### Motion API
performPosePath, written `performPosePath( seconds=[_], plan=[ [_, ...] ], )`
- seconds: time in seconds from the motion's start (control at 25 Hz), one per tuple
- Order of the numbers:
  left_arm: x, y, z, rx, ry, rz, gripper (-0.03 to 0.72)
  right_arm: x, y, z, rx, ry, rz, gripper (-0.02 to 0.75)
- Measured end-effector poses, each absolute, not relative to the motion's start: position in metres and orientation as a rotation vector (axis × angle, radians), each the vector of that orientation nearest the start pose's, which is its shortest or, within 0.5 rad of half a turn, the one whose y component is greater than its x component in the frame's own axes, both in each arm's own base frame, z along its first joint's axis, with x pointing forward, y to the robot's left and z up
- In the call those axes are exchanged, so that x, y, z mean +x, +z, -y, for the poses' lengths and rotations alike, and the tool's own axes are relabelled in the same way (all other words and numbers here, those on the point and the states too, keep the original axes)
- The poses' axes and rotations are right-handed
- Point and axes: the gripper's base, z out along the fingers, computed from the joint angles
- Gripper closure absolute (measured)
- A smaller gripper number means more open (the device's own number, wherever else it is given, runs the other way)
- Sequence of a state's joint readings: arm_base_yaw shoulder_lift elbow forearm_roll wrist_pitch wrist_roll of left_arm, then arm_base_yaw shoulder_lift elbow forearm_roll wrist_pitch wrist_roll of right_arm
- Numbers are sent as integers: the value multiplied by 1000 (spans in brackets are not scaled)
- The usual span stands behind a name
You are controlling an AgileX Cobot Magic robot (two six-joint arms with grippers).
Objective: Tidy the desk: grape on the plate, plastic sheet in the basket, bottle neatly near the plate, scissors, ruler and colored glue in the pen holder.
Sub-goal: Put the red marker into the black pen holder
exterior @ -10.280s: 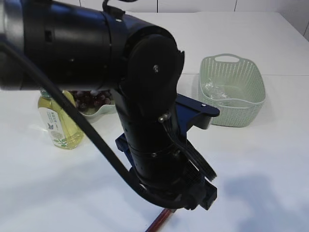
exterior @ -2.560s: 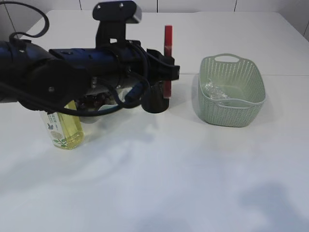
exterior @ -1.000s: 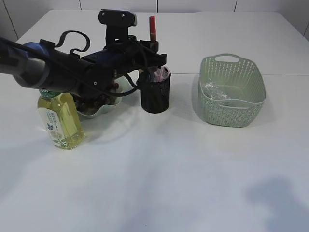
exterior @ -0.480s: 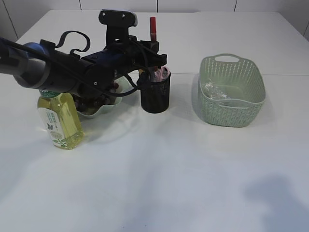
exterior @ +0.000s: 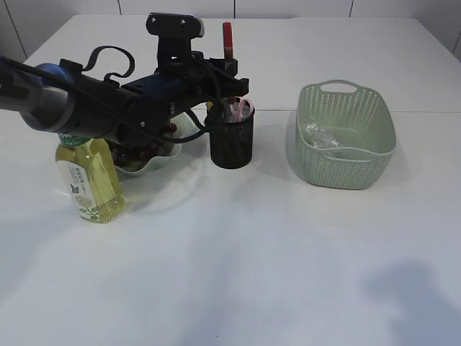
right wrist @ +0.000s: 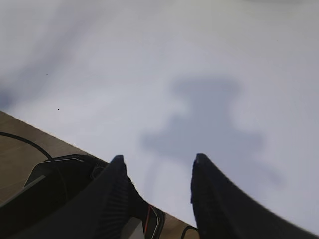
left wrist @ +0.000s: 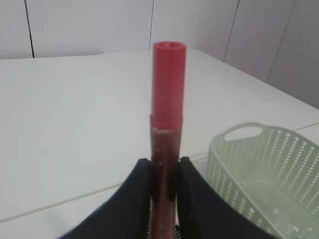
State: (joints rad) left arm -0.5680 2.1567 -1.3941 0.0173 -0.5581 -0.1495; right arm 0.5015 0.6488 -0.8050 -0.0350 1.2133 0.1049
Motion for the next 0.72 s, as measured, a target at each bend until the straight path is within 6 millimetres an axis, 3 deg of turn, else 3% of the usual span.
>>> performPosePath(
  seconds=[0.72],
  plan=[
    [412,187,263,356,-537,-1676,498,79,331,-40,-504,193,-2495,393]
  ],
)
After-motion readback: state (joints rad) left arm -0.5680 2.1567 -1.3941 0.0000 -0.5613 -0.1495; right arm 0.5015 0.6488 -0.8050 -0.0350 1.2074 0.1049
